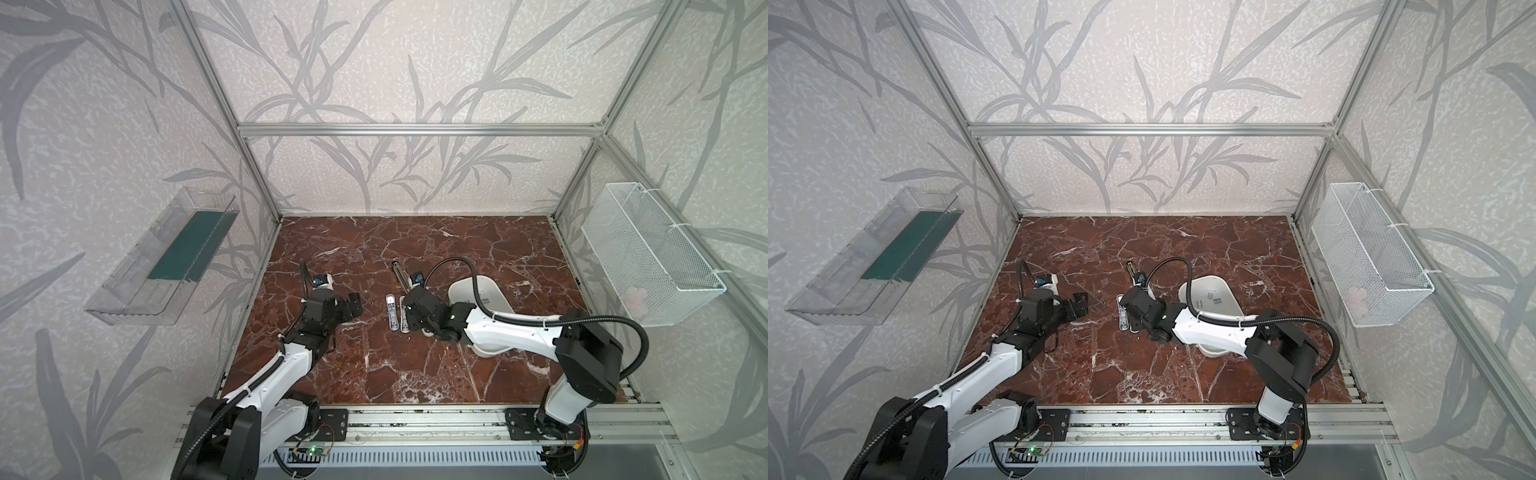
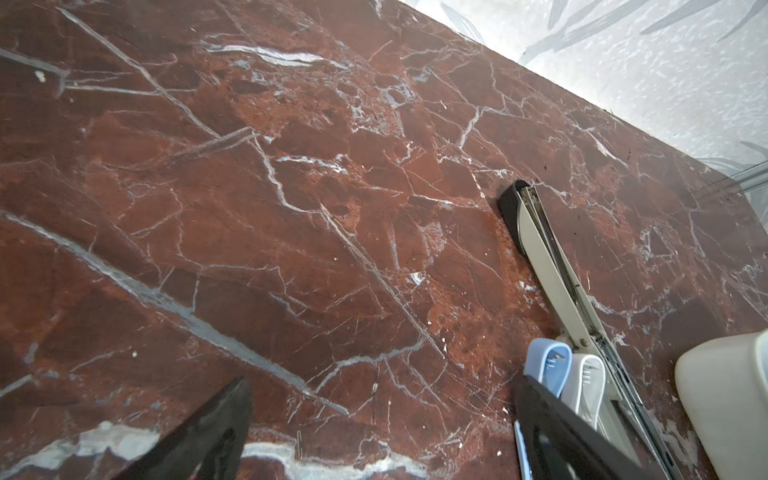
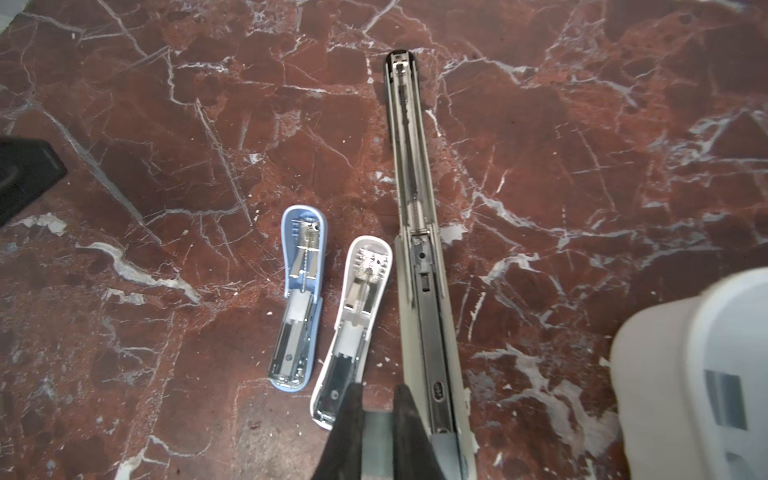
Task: Load the staples into the stapler
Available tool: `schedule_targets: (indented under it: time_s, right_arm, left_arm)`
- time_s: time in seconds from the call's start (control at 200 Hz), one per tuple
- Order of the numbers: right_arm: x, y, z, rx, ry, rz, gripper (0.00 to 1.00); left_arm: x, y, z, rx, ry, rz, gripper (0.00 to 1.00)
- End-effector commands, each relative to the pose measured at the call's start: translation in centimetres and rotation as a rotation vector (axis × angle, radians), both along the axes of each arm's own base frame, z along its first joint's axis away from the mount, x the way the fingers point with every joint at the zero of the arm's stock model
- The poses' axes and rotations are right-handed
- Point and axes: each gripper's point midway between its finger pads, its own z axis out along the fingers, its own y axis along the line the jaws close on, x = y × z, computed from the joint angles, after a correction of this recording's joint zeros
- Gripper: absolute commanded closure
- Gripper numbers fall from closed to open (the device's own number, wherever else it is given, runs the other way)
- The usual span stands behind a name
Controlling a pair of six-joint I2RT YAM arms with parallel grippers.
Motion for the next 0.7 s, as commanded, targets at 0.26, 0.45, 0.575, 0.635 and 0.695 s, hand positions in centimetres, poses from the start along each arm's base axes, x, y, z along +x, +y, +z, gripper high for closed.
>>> schedule_targets:
  time_s: [0.26, 0.45, 0.575, 0.635, 0.695]
  right_arm:
    - [-1.8, 4.8, -1.7, 0.051, 0.056, 0.081, 0.92]
    - [-2.7, 5.3, -3.6, 0.065, 0.11, 0.108, 0.93]
    - [-2.7, 4.7, -4.3, 0.041, 0.11, 0.097, 0.93]
    - [-2.8, 4.4, -4.7, 0.046, 0.124, 0.071, 0.93]
    - [-2.9, 4.1, -5.1, 0.038, 0.133, 0.062, 0.93]
  left_arm:
    - [0.1, 0.1, 0.5, -0.022, -0.024, 0.017, 0.01]
    - [0.1, 0.1, 0.6, -0.022, -0.026, 0.018, 0.01]
    - [0.2, 0.1, 0.6, -0.023, -0.027, 0.018, 0.01]
    - [0.1, 0.1, 0.6, -0.023, -0.027, 0.018, 0.01]
    - [0.1, 0.1, 0.5, -0.022, -0.023, 0.018, 0.01]
